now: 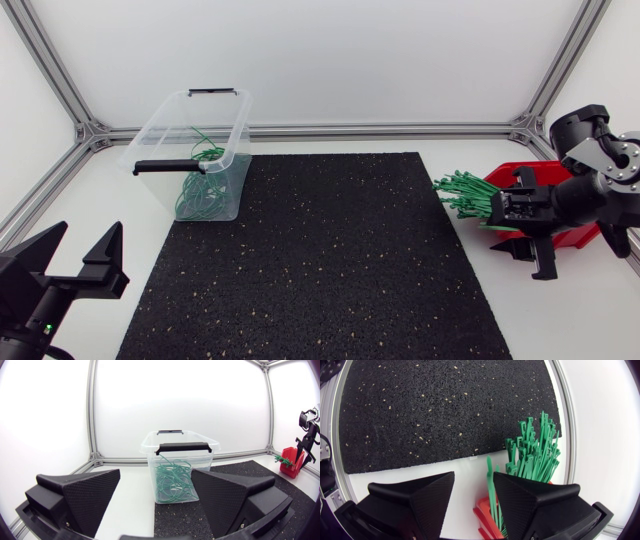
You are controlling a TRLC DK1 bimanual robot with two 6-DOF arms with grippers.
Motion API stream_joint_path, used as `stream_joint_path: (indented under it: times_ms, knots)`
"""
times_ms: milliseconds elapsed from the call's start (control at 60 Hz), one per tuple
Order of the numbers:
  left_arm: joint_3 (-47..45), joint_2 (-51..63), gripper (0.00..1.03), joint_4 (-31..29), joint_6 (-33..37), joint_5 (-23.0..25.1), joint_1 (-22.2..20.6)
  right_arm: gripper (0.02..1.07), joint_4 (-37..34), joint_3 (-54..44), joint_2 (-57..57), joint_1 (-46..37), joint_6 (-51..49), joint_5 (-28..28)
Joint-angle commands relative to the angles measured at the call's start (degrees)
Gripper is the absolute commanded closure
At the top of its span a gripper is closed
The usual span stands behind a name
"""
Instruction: Take a green cable tie from the red box, thread the tail through the head to close it, then place it in the transparent bin on the left.
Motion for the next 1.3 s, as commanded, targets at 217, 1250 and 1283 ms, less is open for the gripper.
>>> stream_joint_path:
  times_ms: [217,1250,1283]
  knots:
    - [-2.31,-0.34,0.04,-0.78,0.24,0.31,-0.3,0.61,1.17,-1.41,2.02,2.46,-0.28,-0.12]
    - [-2.31,-0.34,0.04,-0.6,0.15,0.31,-0.38,1.01,-5.16,0.26,-8.18,6.33,1.74,-0.12]
    - [-2.31,-0.34,0.04,-0.6,0.15,0.31,-0.38,1.01,-5.86,1.05,-8.36,6.33,1.92,-0.64]
